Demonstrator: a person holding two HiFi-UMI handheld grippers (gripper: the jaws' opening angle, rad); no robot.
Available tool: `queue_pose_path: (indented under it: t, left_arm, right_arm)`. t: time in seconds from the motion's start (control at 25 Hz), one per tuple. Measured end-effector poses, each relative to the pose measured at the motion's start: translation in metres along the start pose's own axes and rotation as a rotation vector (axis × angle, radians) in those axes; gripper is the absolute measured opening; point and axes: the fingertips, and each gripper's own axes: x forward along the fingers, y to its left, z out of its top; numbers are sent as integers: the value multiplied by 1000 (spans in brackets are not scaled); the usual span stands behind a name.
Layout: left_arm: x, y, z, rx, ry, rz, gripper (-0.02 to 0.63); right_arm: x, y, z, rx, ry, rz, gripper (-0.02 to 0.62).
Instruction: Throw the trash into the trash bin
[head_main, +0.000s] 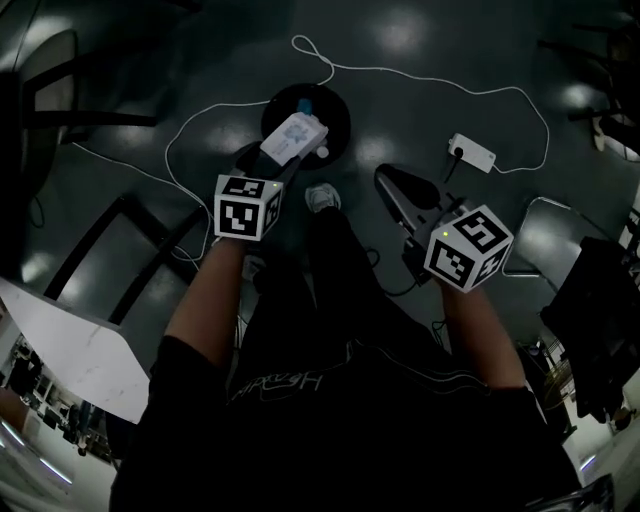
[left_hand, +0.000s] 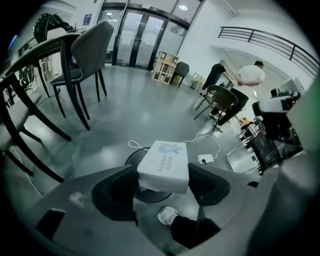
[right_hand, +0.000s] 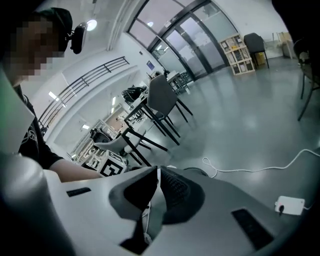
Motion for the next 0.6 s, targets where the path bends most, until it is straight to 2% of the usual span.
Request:
queue_pose_path:
  t: [0.08, 0.2, 0.36, 0.6]
  left_arm:
    - [19, 3, -10, -20, 38, -6, 308]
    - [44, 5, -16, -7, 69, -7, 308]
    - [63, 1, -18, -3, 71, -51, 308]
    - [70, 2, -29, 5, 52, -12, 310]
  right_arm:
    - [6, 0, -3, 32, 1, 32, 44]
    - [12, 1, -3, 55, -5, 77, 45]
    - [17, 1, -3, 61, 8, 100, 45]
    - [16, 2, -8, 53, 34, 113, 46]
